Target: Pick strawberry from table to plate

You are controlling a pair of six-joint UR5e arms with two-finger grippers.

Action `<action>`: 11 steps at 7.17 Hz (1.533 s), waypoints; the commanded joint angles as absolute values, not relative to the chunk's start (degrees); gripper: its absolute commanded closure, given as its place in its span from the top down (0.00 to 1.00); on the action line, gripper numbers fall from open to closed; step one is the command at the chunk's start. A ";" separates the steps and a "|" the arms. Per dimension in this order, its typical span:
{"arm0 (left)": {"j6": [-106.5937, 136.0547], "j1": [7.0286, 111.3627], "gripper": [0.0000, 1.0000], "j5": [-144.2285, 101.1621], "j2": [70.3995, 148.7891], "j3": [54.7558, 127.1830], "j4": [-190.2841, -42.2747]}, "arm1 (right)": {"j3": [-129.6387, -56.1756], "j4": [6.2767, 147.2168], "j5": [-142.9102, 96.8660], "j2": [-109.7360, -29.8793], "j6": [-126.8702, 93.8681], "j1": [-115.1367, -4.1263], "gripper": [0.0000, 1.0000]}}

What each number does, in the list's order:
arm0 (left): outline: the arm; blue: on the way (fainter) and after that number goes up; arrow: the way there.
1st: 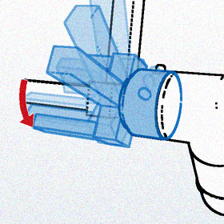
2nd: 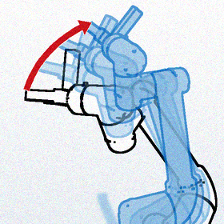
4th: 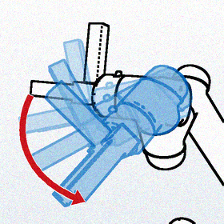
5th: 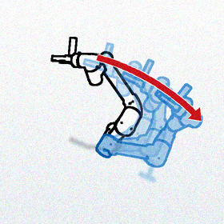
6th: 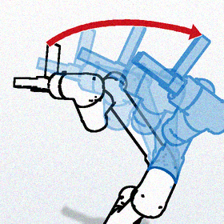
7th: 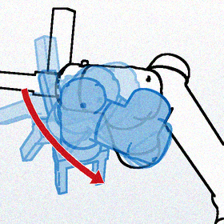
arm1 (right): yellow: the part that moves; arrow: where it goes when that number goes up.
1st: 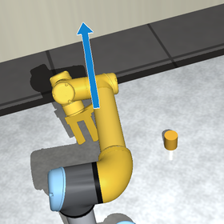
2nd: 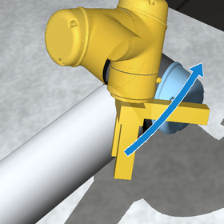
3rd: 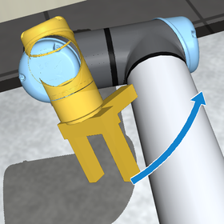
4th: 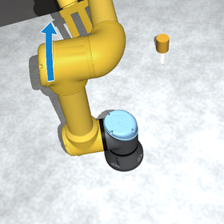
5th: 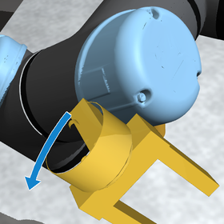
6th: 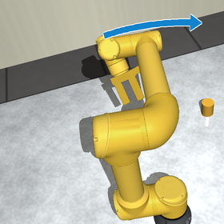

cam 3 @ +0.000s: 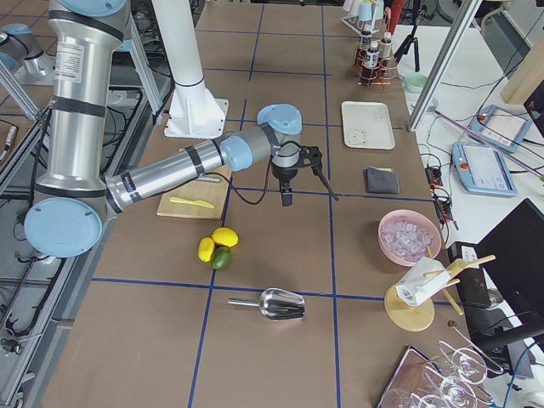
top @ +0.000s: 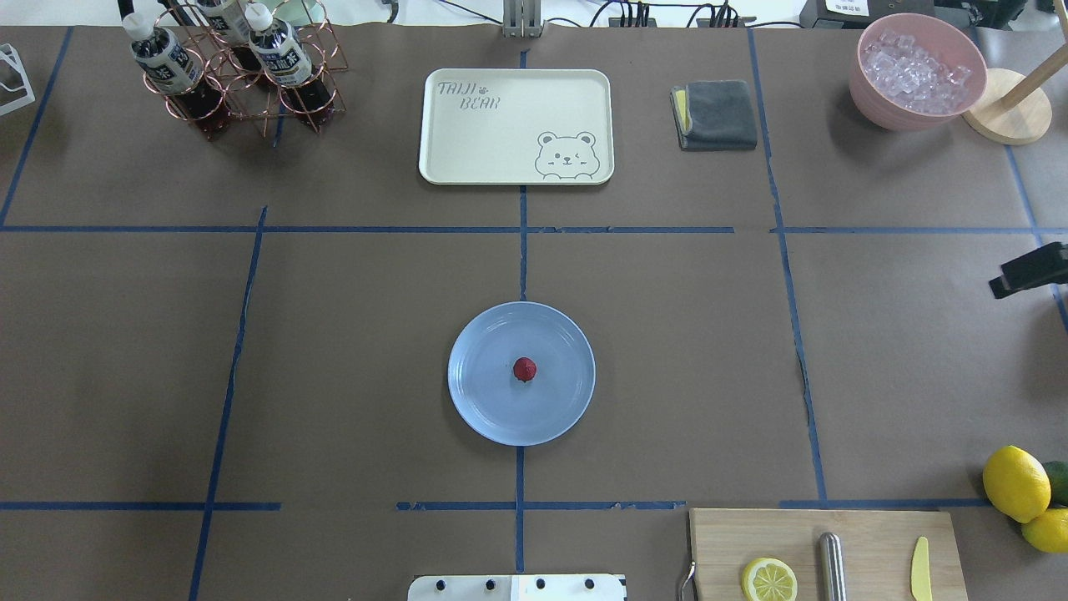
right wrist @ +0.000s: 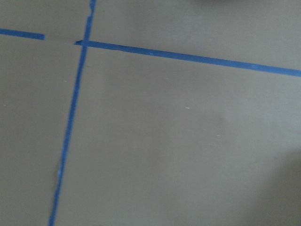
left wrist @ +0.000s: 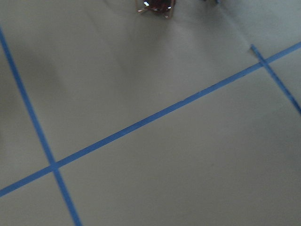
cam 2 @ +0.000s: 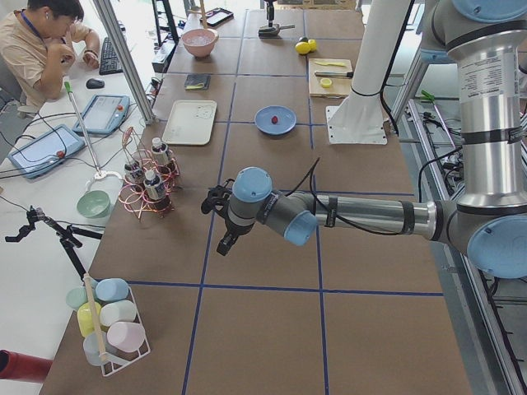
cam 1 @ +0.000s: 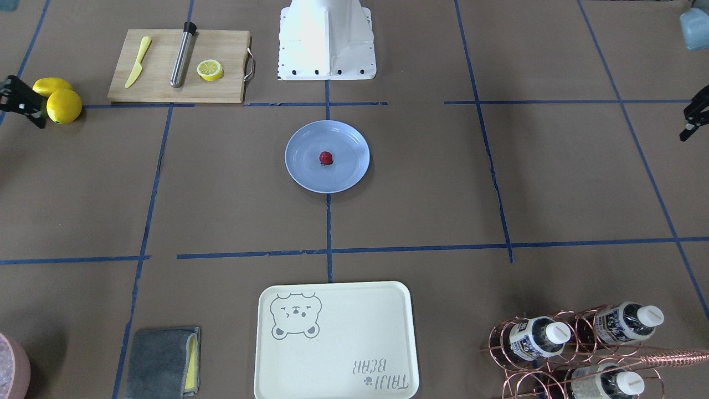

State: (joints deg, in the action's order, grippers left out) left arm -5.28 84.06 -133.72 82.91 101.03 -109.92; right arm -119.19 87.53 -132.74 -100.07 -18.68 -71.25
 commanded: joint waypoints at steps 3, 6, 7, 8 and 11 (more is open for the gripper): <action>-14.24 89.74 1.00 -133.95 85.62 105.11 -85.08 | -110.74 88.07 -140.80 -105.90 2.46 -89.55 1.00; -14.33 89.65 1.00 -134.03 85.78 104.33 -85.17 | -110.92 88.07 -137.29 -105.38 1.76 -89.47 1.00; -14.24 89.65 1.00 -134.29 85.69 103.20 -86.38 | -110.13 88.07 -137.20 -105.47 1.67 -89.47 1.00; -14.33 89.65 1.00 -135.69 85.69 102.84 -87.35 | -108.21 87.98 -137.63 -105.47 1.76 -89.47 1.00; -13.19 89.65 1.00 -135.62 86.57 101.87 -87.45 | -106.79 87.89 -137.81 -105.56 2.37 -89.47 1.00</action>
State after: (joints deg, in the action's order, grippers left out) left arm -13.70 89.65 -135.58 86.27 102.33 -87.37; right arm -107.14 87.87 -137.78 -105.52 2.04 -89.47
